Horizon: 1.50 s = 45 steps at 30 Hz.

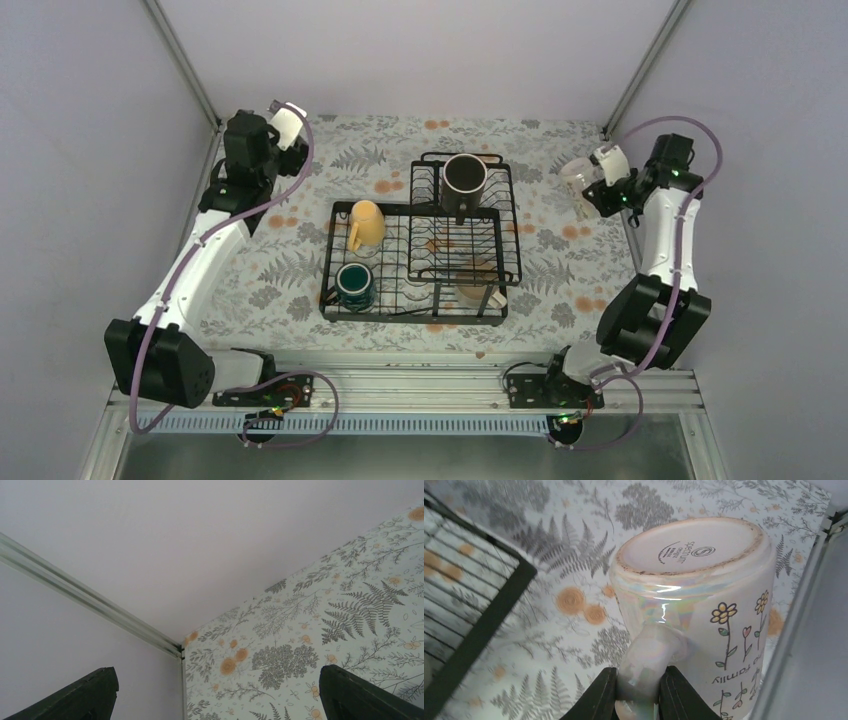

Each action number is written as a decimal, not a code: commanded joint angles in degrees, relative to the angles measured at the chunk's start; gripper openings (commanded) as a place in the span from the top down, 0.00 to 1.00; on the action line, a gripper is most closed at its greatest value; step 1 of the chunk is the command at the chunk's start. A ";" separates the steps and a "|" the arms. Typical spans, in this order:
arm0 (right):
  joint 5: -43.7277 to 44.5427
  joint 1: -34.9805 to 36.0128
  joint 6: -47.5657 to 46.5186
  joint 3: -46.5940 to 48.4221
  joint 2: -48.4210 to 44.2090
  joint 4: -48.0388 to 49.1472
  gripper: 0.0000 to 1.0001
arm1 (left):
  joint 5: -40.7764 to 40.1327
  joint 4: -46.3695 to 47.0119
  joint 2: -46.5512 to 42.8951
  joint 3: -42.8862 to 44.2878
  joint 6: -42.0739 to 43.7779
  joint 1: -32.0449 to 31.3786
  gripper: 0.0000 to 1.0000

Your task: Unload the cups from the dish rack

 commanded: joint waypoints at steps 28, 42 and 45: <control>77.03 18.13 -32.08 -18.11 0.58 6.28 0.96 | -1.82 10.55 -5.70 -13.07 4.49 1.06 0.00; 90.88 19.83 -44.06 -24.88 3.85 20.92 0.96 | -0.88 12.11 -3.32 -13.84 3.18 1.98 0.00; 91.79 20.90 -42.20 -26.05 5.69 21.86 0.96 | -0.65 12.16 -3.06 -13.64 2.96 1.98 0.00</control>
